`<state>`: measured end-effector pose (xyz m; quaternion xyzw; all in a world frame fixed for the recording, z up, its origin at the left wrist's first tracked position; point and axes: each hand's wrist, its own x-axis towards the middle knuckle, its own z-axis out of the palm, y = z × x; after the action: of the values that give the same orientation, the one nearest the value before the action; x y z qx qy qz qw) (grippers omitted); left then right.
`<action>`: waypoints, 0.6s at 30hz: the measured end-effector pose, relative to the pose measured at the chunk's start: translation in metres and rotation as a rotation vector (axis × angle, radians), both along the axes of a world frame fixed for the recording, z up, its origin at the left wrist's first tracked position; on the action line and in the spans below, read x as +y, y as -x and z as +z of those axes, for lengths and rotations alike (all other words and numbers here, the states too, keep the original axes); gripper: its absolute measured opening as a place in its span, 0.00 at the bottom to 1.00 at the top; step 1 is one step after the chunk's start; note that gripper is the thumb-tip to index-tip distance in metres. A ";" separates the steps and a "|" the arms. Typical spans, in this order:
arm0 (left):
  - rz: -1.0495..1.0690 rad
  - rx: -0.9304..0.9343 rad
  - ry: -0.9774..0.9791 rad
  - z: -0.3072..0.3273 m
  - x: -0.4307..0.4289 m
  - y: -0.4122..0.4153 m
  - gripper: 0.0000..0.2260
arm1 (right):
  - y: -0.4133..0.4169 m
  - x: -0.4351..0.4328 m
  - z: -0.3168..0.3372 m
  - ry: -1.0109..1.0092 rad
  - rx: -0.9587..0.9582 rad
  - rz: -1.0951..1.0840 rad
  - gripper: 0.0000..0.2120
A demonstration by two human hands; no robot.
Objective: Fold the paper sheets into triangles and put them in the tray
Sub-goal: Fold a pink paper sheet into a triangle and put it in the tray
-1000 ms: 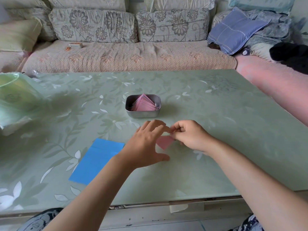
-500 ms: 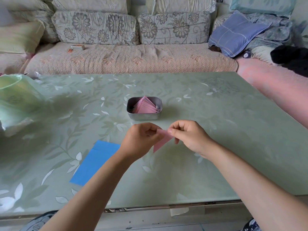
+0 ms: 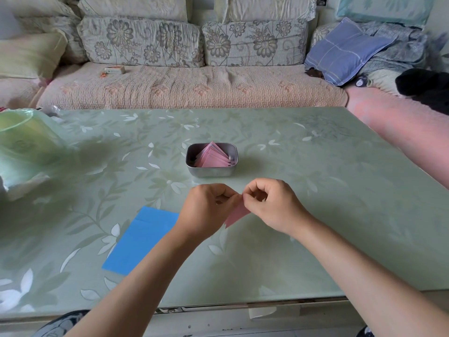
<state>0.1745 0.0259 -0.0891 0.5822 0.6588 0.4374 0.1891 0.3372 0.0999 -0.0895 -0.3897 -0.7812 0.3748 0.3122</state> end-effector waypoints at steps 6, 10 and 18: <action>-0.008 0.059 -0.044 0.003 -0.001 -0.002 0.04 | -0.004 0.006 -0.002 -0.025 -0.054 0.021 0.05; 0.033 0.041 -0.044 0.008 0.000 0.006 0.06 | -0.009 0.012 -0.002 0.002 -0.066 0.033 0.10; 0.108 0.034 -0.046 0.014 -0.002 0.022 0.07 | -0.016 0.020 -0.006 0.026 -0.113 -0.027 0.10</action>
<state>0.1530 0.0239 -0.0751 0.5573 0.6821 0.4522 0.1403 0.3532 0.1200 -0.0950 -0.4250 -0.7873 0.3578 0.2675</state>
